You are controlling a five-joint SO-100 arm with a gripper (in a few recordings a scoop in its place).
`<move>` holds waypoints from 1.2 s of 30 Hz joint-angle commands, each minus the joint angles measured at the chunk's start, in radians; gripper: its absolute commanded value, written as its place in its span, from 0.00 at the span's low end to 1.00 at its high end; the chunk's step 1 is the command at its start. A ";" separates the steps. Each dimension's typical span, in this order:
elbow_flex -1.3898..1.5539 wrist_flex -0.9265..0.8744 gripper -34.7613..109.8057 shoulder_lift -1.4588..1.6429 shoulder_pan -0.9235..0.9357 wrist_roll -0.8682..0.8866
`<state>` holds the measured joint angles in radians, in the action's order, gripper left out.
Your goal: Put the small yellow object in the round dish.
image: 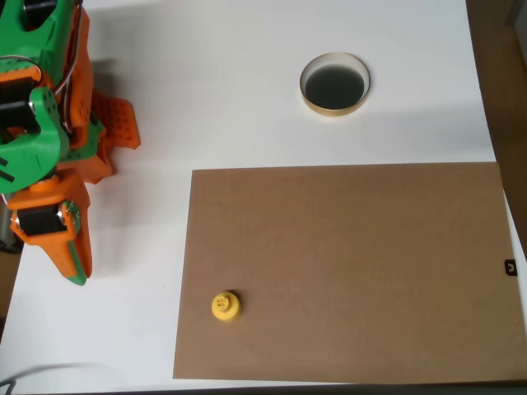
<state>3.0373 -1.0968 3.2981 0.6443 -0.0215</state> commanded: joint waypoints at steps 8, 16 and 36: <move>-0.080 -0.005 0.24 0.029 0.008 -0.003; -0.080 -0.005 0.24 0.029 0.008 -0.003; -0.196 -0.069 0.24 0.029 0.005 -0.144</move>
<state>2.9391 -1.1474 3.2981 0.6443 -0.1503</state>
